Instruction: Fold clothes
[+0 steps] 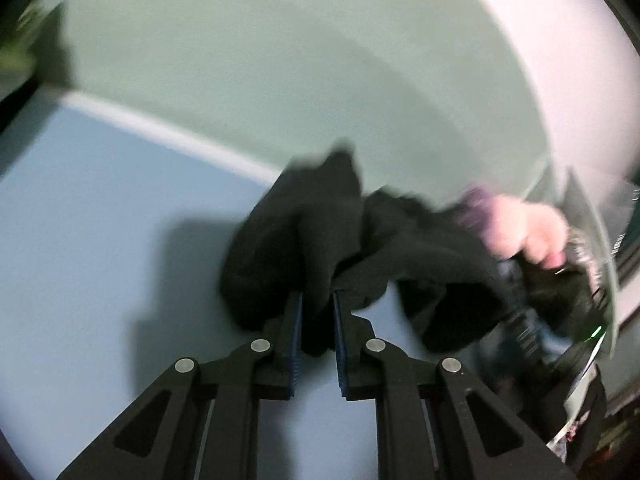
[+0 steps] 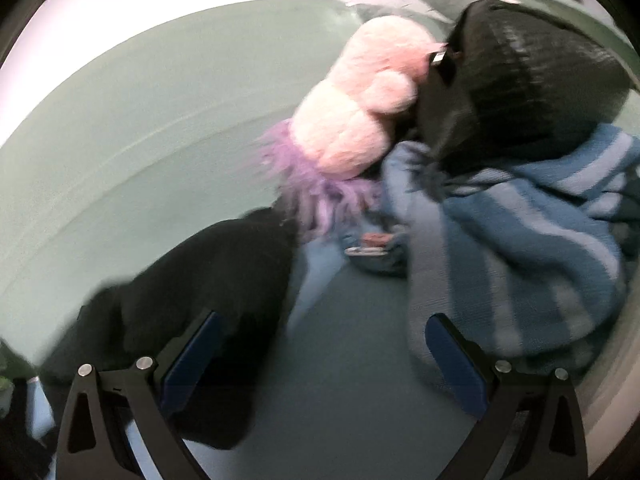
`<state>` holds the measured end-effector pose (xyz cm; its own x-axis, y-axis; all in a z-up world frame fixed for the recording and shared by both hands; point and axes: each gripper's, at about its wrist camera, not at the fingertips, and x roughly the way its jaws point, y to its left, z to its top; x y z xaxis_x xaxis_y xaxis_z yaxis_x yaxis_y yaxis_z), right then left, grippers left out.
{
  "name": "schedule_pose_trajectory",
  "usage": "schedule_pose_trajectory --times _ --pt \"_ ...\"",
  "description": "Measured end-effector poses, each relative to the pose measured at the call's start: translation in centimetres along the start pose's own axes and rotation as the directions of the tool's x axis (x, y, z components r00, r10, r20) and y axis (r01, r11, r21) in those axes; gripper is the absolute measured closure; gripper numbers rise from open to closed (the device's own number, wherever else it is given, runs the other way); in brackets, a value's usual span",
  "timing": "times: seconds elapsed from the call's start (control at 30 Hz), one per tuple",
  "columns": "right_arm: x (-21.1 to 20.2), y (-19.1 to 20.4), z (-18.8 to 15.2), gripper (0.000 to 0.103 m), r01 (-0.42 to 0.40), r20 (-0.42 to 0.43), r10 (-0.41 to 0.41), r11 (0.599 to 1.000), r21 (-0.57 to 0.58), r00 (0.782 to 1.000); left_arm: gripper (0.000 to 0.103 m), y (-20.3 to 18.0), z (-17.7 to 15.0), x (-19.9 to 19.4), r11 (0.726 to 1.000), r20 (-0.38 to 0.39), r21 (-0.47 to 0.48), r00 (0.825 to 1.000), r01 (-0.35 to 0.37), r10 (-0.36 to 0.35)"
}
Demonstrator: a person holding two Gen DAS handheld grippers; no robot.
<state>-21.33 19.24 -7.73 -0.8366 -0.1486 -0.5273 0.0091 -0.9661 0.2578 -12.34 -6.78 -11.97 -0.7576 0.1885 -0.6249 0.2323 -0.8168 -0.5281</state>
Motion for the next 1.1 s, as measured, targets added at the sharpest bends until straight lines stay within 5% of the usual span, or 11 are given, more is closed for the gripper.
schedule_pose_trajectory --times 0.07,0.17,0.27,0.33,0.47,0.5,0.57,0.87,1.0,1.1 --pt "0.4 0.8 -0.3 0.0 -0.102 -0.041 0.101 0.995 -0.008 0.994 0.089 -0.6 -1.2 0.1 0.999 -0.015 0.035 0.999 -0.032 0.033" --pt "2.1 3.4 -1.5 0.0 -0.275 -0.194 0.265 0.961 -0.021 0.944 0.089 -2.1 -2.1 0.8 0.993 -0.017 0.094 0.997 -0.071 0.072" --pt "3.1 5.8 -2.9 0.0 -0.314 -0.286 0.283 0.947 -0.067 0.915 0.089 -2.6 -2.7 1.0 0.994 0.009 0.088 0.998 -0.07 0.069" --pt "2.9 7.2 -3.5 0.0 -0.28 -0.278 0.237 0.951 -0.128 0.931 0.089 -0.7 -2.9 0.2 0.998 0.032 0.056 0.999 -0.021 0.019" --pt "2.7 6.4 -3.3 0.0 -0.325 -0.245 0.307 0.945 -0.036 0.92 0.089 0.8 -3.6 0.5 0.995 0.055 0.022 0.994 0.096 -0.097" --pt "2.8 6.0 -3.2 0.0 -0.341 -0.229 0.334 0.94 0.008 0.914 0.089 1.0 -3.4 0.6 0.993 0.051 0.013 0.992 0.118 -0.118" --pt "3.2 5.6 -3.4 0.0 -0.433 -0.255 0.423 0.901 0.017 0.87 0.089 1.7 -3.5 1.2 0.985 0.064 -0.01 0.983 0.173 -0.172" --pt "3.2 8.2 -4.8 0.0 -0.268 -0.308 0.205 0.947 -0.178 0.929 0.088 2.4 -3.7 2.5 0.971 0.097 -0.028 0.968 0.237 -0.233" --pt "1.4 8.7 -6.0 0.001 -0.215 -0.329 0.122 0.94 -0.264 0.937 0.088 2.5 -3.9 1.2 0.98 0.059 -0.008 0.978 0.2 -0.199" --pt "0.1 9.1 -6.9 0.003 -0.176 -0.339 0.059 0.928 -0.328 0.939 0.103 3.4 -6.2 -1.5 0.994 -0.026 -0.011 0.994 0.106 -0.106"
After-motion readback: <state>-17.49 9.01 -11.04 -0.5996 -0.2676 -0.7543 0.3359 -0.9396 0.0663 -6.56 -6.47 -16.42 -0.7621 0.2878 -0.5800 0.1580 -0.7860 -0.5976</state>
